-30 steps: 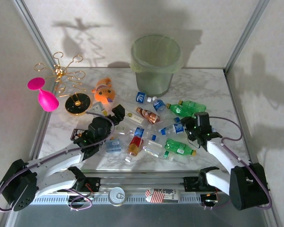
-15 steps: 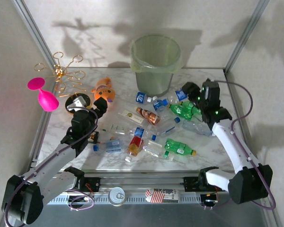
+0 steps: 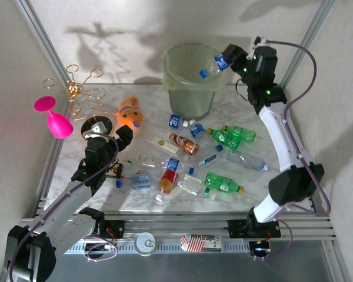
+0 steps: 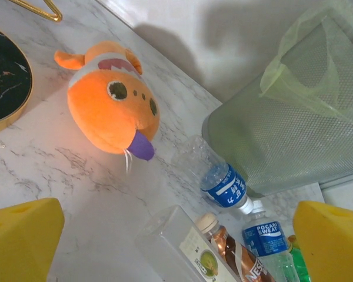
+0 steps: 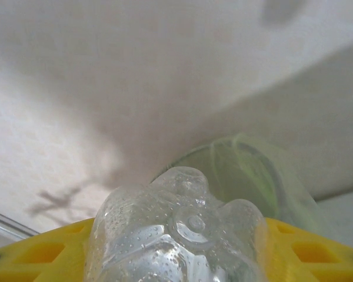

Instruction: Put the plastic bottles in the bin

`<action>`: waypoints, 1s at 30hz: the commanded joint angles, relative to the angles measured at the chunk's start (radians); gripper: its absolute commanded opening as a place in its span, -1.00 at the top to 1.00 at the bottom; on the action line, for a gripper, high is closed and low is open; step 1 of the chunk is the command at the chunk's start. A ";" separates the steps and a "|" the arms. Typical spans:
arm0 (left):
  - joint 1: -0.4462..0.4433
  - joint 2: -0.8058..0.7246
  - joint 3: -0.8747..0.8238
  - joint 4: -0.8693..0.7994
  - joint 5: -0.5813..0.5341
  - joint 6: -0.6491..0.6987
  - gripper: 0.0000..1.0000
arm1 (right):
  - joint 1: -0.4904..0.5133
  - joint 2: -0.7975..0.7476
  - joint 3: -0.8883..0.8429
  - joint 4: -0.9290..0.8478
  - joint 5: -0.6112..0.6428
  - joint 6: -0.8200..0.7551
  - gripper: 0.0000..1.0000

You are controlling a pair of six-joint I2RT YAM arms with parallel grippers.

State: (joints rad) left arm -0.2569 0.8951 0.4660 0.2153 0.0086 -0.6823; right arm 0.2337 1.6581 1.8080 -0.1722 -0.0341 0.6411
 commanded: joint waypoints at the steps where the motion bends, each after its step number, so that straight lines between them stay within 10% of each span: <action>1: 0.013 -0.025 -0.020 -0.032 0.042 -0.011 -0.99 | 0.005 0.129 0.130 0.007 -0.045 -0.033 0.07; 18: 0.012 -0.102 -0.064 -0.090 0.056 -0.063 -0.99 | 0.103 0.484 0.471 -0.103 0.084 -0.181 0.02; 30: 0.013 -0.163 -0.096 -0.116 0.050 -0.090 -0.99 | 0.111 0.488 0.533 -0.100 0.098 -0.214 -0.69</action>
State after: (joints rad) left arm -0.2535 0.7513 0.3862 0.1173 0.0566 -0.7570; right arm 0.3473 2.1590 2.2898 -0.2825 0.0505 0.4530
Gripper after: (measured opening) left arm 0.995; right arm 0.833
